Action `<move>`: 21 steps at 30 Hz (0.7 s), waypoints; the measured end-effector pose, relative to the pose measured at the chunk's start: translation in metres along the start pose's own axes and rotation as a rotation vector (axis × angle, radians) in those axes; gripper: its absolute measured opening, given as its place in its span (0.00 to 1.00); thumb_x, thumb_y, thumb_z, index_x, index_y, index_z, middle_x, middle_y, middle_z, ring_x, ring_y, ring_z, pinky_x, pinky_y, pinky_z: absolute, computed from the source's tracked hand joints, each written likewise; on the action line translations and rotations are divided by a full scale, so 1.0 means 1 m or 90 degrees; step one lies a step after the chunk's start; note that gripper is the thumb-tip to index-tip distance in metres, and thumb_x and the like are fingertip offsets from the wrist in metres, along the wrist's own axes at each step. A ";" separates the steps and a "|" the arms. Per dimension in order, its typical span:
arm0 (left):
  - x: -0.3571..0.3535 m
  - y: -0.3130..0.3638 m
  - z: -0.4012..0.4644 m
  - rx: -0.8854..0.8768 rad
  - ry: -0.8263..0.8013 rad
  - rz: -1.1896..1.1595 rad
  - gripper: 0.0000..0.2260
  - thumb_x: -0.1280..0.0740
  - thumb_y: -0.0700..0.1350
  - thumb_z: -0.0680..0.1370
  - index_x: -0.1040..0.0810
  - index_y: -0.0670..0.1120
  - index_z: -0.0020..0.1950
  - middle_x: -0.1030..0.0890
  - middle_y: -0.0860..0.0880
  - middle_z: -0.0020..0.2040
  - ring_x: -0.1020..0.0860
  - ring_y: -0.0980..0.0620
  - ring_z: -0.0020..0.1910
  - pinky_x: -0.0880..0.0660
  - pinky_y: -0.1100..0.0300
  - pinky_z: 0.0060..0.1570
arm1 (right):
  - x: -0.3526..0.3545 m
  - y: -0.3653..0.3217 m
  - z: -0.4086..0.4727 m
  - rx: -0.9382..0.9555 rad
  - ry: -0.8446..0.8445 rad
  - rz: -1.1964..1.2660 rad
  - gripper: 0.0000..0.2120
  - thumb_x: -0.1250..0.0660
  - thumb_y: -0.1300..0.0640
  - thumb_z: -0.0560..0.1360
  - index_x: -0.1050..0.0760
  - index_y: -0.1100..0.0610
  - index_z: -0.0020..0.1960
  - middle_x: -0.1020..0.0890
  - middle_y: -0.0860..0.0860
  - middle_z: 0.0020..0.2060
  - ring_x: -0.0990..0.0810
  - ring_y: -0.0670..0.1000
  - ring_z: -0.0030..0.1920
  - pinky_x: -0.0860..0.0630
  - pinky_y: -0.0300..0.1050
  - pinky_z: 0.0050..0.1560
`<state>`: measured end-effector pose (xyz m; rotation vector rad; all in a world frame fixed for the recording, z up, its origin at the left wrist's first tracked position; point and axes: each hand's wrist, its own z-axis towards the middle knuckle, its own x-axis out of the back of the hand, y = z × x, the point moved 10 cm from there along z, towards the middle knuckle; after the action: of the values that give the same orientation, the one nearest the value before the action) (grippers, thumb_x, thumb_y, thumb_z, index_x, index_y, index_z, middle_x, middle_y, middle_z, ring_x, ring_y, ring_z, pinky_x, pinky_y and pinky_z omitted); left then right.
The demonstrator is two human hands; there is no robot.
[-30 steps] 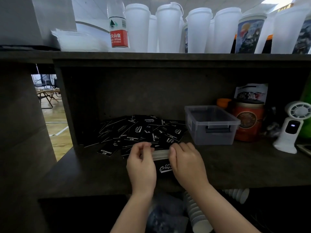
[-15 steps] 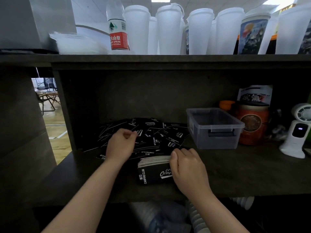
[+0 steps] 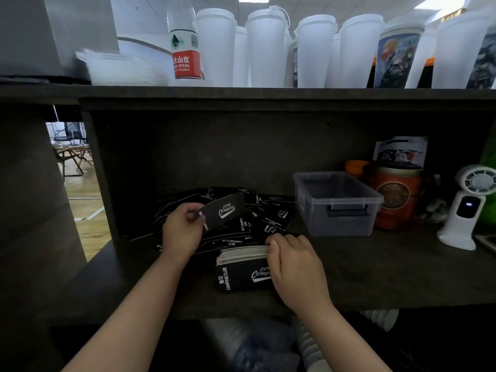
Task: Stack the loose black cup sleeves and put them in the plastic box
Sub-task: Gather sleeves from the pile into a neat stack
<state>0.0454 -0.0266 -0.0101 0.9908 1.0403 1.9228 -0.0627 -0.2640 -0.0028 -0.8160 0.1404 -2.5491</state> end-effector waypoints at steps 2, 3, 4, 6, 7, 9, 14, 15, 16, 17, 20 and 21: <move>0.015 0.014 -0.015 -0.030 -0.002 -0.050 0.11 0.33 0.39 0.78 0.20 0.55 0.49 0.18 0.52 0.45 0.20 0.55 0.45 0.23 0.56 0.51 | 0.001 0.002 -0.001 -0.025 -0.018 0.040 0.18 0.49 0.51 0.80 0.26 0.52 0.63 0.20 0.48 0.48 0.26 0.48 0.46 0.27 0.40 0.44; 0.019 0.020 -0.026 -0.042 -0.021 -0.073 0.10 0.34 0.39 0.78 0.19 0.54 0.51 0.18 0.53 0.45 0.20 0.56 0.46 0.23 0.57 0.51 | 0.000 0.003 -0.002 -0.038 -0.033 0.065 0.20 0.49 0.50 0.80 0.31 0.51 0.69 0.22 0.48 0.56 0.26 0.47 0.51 0.29 0.38 0.48; 0.020 0.024 -0.039 -0.052 -0.051 -0.091 0.10 0.35 0.38 0.79 0.19 0.53 0.51 0.18 0.53 0.46 0.20 0.56 0.47 0.24 0.59 0.51 | -0.001 0.004 -0.003 -0.051 -0.048 0.085 0.22 0.50 0.48 0.80 0.36 0.49 0.72 0.26 0.48 0.63 0.28 0.47 0.57 0.31 0.37 0.52; 0.015 0.030 -0.066 -0.081 -0.127 -0.113 0.10 0.37 0.37 0.80 0.19 0.50 0.51 0.16 0.53 0.46 0.19 0.58 0.47 0.26 0.66 0.49 | -0.003 0.005 -0.004 -0.069 -0.060 0.091 0.23 0.51 0.45 0.80 0.40 0.46 0.75 0.35 0.50 0.71 0.33 0.48 0.64 0.33 0.37 0.55; 0.009 0.031 -0.080 -0.092 -0.163 -0.112 0.11 0.38 0.37 0.80 0.18 0.49 0.51 0.16 0.53 0.46 0.19 0.59 0.47 0.27 0.68 0.48 | -0.002 0.005 -0.005 -0.070 -0.058 0.079 0.23 0.51 0.45 0.80 0.39 0.46 0.74 0.36 0.50 0.72 0.34 0.49 0.65 0.33 0.38 0.56; -0.004 0.027 -0.097 -0.078 -0.215 -0.116 0.11 0.40 0.41 0.82 0.18 0.50 0.51 0.16 0.54 0.48 0.19 0.59 0.49 0.27 0.68 0.50 | -0.001 0.002 -0.004 -0.043 -0.041 0.035 0.20 0.50 0.47 0.81 0.27 0.50 0.66 0.26 0.52 0.65 0.29 0.51 0.60 0.27 0.42 0.54; -0.025 0.022 -0.108 -0.015 -0.351 -0.079 0.16 0.47 0.53 0.83 0.20 0.54 0.55 0.17 0.57 0.51 0.21 0.62 0.53 0.28 0.64 0.58 | 0.005 -0.002 -0.001 0.007 0.012 -0.001 0.19 0.49 0.52 0.81 0.22 0.54 0.40 0.23 0.47 0.33 0.29 0.49 0.36 0.26 0.48 0.39; -0.031 0.022 -0.107 -0.008 -0.399 -0.062 0.17 0.48 0.55 0.82 0.20 0.55 0.56 0.17 0.58 0.52 0.21 0.63 0.53 0.29 0.65 0.58 | 0.006 -0.003 0.000 0.010 0.018 -0.005 0.19 0.49 0.52 0.81 0.23 0.55 0.39 0.24 0.47 0.32 0.30 0.48 0.35 0.27 0.47 0.38; -0.036 0.020 -0.102 0.003 -0.434 -0.039 0.19 0.50 0.58 0.82 0.21 0.55 0.57 0.17 0.57 0.51 0.21 0.63 0.54 0.30 0.65 0.58 | 0.007 -0.004 0.000 0.012 0.024 -0.011 0.19 0.48 0.53 0.81 0.24 0.55 0.38 0.25 0.47 0.31 0.30 0.48 0.35 0.28 0.46 0.38; -0.038 0.017 -0.089 0.012 -0.433 -0.016 0.22 0.52 0.59 0.82 0.21 0.55 0.57 0.17 0.56 0.51 0.21 0.61 0.54 0.29 0.63 0.58 | 0.007 -0.005 0.000 0.014 0.030 -0.017 0.19 0.48 0.53 0.81 0.24 0.55 0.38 0.25 0.47 0.31 0.31 0.48 0.35 0.29 0.45 0.38; -0.009 0.001 -0.009 0.009 -0.168 0.106 0.20 0.49 0.58 0.83 0.22 0.49 0.56 0.17 0.48 0.50 0.20 0.48 0.54 0.28 0.54 0.54 | 0.005 -0.002 -0.001 0.007 0.036 -0.021 0.19 0.49 0.53 0.81 0.25 0.55 0.37 0.26 0.47 0.31 0.31 0.49 0.35 0.30 0.44 0.38; 0.006 -0.007 0.015 0.015 -0.065 0.188 0.19 0.46 0.57 0.82 0.23 0.45 0.60 0.19 0.44 0.54 0.22 0.43 0.57 0.29 0.53 0.54 | 0.004 -0.001 -0.001 0.003 0.031 -0.016 0.19 0.49 0.52 0.81 0.25 0.54 0.37 0.26 0.47 0.31 0.31 0.49 0.36 0.30 0.45 0.38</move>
<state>0.0573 -0.0132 -0.0090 1.3018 0.9002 2.0717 -0.0662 -0.2648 -0.0015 -0.7585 0.1410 -2.5935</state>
